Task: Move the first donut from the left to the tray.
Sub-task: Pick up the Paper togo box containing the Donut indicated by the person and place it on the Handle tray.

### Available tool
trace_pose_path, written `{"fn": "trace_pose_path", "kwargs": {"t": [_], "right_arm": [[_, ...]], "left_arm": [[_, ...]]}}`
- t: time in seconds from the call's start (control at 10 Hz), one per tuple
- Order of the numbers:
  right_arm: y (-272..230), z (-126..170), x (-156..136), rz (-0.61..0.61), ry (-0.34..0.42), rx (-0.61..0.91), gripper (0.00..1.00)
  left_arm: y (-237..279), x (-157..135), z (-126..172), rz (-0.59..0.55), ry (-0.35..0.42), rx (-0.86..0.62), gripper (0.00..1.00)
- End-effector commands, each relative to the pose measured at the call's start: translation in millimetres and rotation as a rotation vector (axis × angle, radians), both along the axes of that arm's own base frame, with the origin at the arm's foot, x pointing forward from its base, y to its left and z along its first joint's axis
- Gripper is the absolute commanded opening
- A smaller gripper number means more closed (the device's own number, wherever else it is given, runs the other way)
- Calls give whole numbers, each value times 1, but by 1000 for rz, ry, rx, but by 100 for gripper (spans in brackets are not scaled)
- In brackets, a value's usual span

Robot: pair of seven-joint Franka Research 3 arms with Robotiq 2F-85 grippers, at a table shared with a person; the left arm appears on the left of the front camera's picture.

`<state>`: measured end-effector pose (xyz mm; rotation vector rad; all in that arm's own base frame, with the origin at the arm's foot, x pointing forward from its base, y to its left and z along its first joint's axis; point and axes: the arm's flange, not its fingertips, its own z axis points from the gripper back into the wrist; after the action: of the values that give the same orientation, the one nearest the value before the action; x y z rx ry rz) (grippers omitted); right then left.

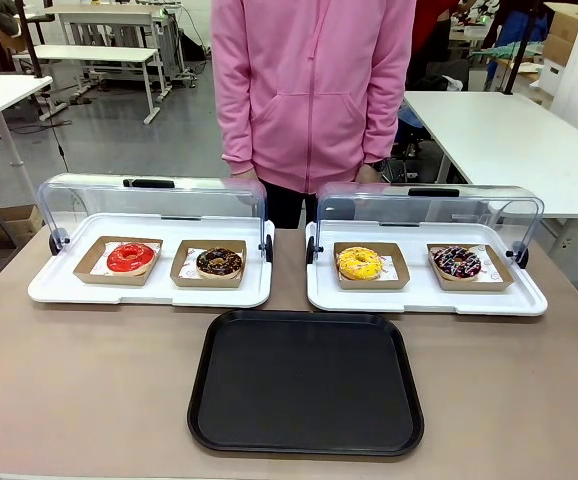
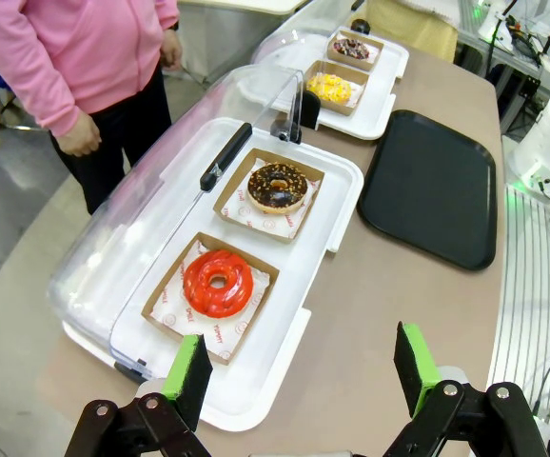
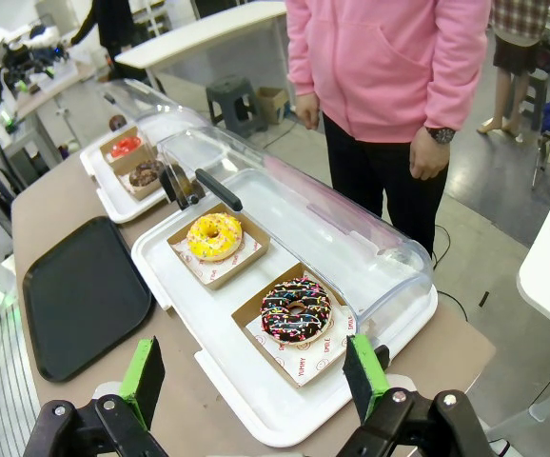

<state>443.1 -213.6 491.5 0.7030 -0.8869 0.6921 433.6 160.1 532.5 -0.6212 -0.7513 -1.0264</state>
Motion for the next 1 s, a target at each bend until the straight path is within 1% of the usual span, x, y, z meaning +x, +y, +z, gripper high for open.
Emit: {"fn": "trace_pose_path", "kwargs": {"t": [0.0,0.9], "right_arm": [[1,3,-2,4,-8,6,100],[1,3,-2,4,-8,6,100]], "left_arm": [[-1,-1,2,-5,-9,-3,100],[-1,-1,2,-5,-9,-3,100]]}}
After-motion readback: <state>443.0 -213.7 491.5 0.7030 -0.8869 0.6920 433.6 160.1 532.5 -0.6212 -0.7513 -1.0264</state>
